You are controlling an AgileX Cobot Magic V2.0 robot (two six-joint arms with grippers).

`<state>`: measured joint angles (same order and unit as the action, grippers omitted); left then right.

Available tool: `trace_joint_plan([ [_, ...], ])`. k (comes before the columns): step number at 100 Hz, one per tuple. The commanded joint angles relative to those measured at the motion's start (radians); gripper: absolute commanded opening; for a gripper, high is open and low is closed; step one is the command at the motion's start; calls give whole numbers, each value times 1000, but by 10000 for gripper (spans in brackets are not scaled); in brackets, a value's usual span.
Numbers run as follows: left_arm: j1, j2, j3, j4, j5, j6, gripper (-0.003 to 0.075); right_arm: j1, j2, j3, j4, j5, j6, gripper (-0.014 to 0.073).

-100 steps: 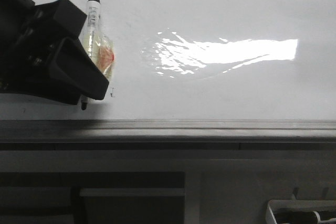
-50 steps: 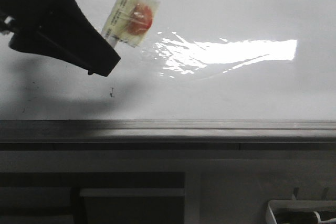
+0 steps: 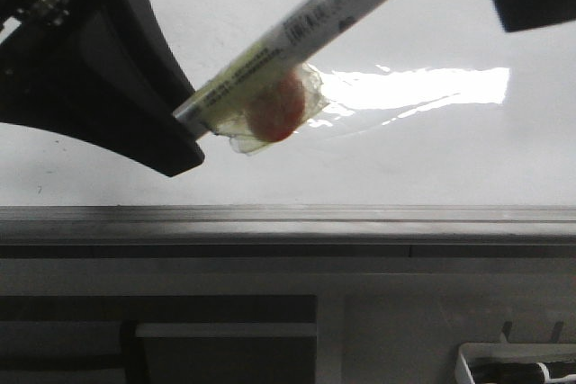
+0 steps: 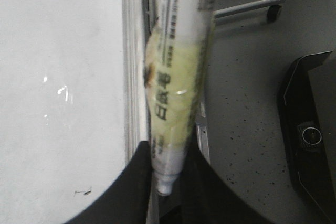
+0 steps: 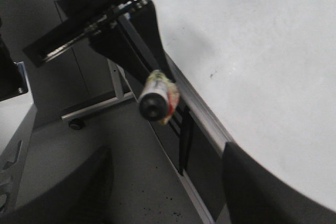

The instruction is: Write number 5 on whiteboard

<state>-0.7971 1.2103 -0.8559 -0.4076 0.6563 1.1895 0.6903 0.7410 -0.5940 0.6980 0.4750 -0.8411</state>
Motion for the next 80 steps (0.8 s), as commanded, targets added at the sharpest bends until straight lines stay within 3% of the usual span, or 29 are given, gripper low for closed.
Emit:
trace_joint_plan([
  [1,-10,-20,-35,-18,-67,0,-20,35,21,-36,44,-90,-40,400],
  [36,-10,-20,-31,-18,-67,0,-20,201,119,-56,44,-261,-40,400],
  [80,-10,-20,-29,-41,-63,0,-20,226,270,-102,66,-296,-40,400],
])
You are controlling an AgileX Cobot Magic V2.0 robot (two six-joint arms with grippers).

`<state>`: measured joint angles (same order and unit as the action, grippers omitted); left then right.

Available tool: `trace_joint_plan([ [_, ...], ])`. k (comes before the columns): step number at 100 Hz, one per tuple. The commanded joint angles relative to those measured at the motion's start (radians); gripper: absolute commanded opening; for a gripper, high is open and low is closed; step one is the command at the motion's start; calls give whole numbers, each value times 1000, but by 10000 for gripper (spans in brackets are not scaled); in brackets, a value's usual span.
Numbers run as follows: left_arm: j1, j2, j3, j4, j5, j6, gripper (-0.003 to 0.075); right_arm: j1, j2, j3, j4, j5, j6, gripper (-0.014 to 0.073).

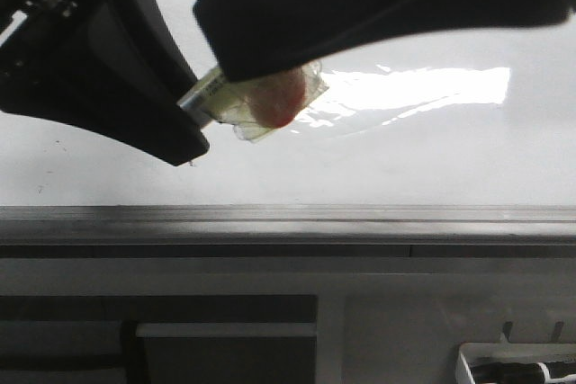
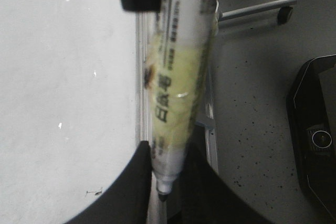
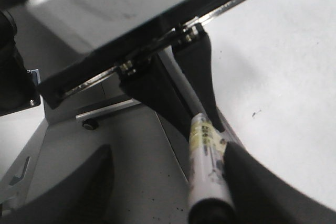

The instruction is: Write number 5 on whiteboard

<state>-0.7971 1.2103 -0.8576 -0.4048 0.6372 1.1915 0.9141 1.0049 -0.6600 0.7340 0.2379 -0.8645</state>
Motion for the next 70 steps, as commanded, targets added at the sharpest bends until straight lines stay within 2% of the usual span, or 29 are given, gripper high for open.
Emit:
trace_joint_plan([
  [1,-10,-20,-27,-44,-44,-2,-20,2,9,-36,33,-62,-16,400],
  [46,-10,-20,-27,-71,-42,-2,-20,2,25,-36,63,-93,-16,392],
  [54,-10,-20,-27,-78,-42,-2,-20,2,31,-36,71,-93,-16,331],
  [70,-10,-20,-27,-109,-42,-2,-20,2,63,-36,86,-92,-16,151],
])
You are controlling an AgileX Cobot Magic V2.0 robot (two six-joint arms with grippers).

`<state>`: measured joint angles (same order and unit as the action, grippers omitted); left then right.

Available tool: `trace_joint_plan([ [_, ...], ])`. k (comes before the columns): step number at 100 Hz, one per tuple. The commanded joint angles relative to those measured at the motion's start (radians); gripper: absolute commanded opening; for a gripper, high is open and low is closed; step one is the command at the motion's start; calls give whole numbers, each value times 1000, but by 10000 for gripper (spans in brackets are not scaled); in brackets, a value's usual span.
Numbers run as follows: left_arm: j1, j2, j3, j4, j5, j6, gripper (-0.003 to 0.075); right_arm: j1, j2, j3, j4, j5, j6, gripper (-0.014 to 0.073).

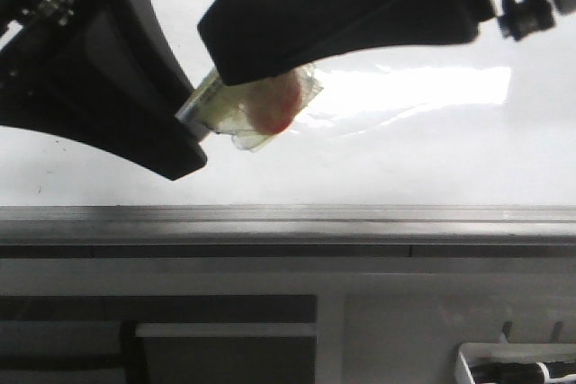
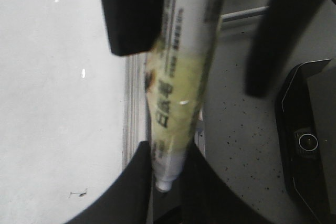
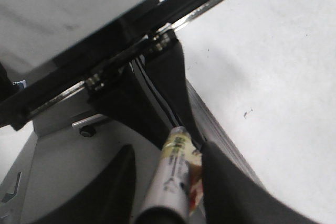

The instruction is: Write number 5 on whiteboard

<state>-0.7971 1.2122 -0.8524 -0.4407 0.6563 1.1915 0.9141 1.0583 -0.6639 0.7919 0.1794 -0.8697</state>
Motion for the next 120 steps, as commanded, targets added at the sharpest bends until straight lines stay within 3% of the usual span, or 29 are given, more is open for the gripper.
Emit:
trace_joint_plan([
  [1,-10,-22,-32,-73,-61,-2,-20,2,10,-32,28,-33,-11,134],
  [15,-10,-22,-32,-75,-61,-5,-20,2,39,-32,28,-33,-11,-71],
  [32,-10,-22,-32,-77,-68,-61,6,2,38,-32,24,-33,-11,-67],
  [42,-5,-22,-32,-77,-68,-71,155,2,34,-32,15,-33,-11,-67],
  [59,-4,-60,-32,-65,-94,-204,517,0,16,-32,-30,-54,-11,-60],
  [66,8,-93,-32,-61,-104,-259,573,-8,4,-32,-46,-83,-11,-60],
  [77,68,-167,-30,-56,-133,-364,540,-39,-1,-32,-72,-117,-11,-60],
  [91,178,-303,23,-68,-249,-501,426,-112,-3,-57,-106,-118,-11,-60],
  [105,286,-450,127,-108,-345,-671,267,-196,2,-118,-129,-102,-11,-60],
  [120,349,-555,237,-154,-351,-685,56,-278,40,-179,-166,-67,-11,-60],
])
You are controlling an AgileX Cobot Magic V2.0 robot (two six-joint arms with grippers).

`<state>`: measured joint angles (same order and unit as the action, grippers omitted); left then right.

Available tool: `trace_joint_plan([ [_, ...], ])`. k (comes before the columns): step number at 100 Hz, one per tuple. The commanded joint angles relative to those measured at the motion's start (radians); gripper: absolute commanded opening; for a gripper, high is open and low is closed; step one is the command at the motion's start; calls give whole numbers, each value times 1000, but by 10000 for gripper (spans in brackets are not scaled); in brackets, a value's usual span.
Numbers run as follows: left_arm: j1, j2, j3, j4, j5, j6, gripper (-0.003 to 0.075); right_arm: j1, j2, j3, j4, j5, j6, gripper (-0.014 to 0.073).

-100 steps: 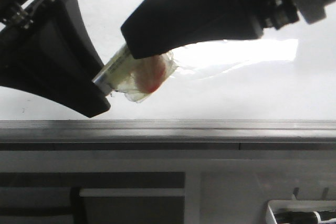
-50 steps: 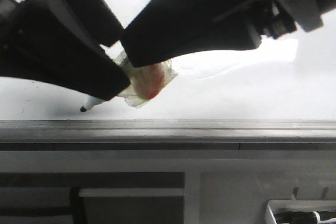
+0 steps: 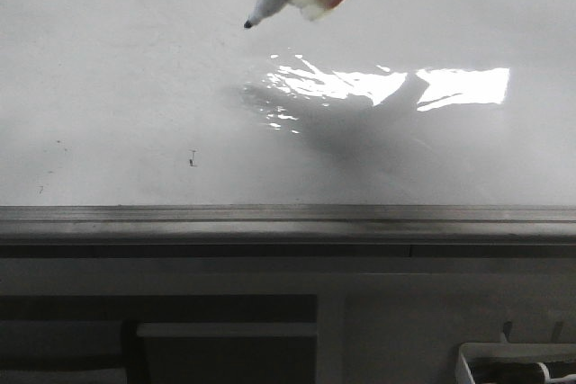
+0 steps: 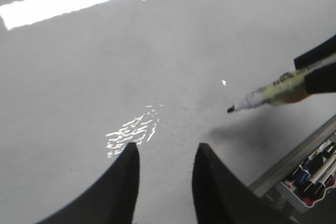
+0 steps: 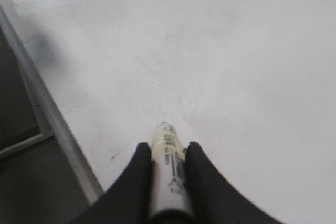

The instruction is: Write number 5 on whiteboard

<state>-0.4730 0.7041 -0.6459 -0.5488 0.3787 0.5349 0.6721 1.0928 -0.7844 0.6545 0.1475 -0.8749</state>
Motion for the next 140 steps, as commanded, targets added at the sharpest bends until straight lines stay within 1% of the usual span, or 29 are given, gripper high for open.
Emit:
trace_joint_plan([
  [1,25,-54,35,-46,-76,-28,47,-41,10,-64,-31,-33,-6,-60],
  [5,29,-70,61,-49,-83,-28,-8,-50,22,-74,-49,-32,-6,-60],
  [7,31,-74,73,-50,-85,-28,-20,-55,27,-80,-55,-28,-6,-60],
  [17,31,-87,110,-76,-92,-28,-20,-57,52,-101,-80,-22,-6,-60],
  [33,31,-87,119,-91,-90,-28,-20,-57,72,-108,-88,-80,-6,-60],
  [41,31,-87,119,-91,-90,-28,-20,-57,81,-108,-88,-82,-6,-60],
  [88,31,-87,119,-91,-86,-28,-20,-57,123,-99,-88,-39,-6,-57],
  [106,31,-87,119,-91,-86,-28,-20,-57,123,-75,-88,23,-2,-57],
  [129,31,-87,119,-91,-86,-28,-20,-57,123,-45,-88,37,8,-57],
  [140,31,-87,119,-91,-86,-28,-20,-57,113,-45,-97,16,8,-57],
])
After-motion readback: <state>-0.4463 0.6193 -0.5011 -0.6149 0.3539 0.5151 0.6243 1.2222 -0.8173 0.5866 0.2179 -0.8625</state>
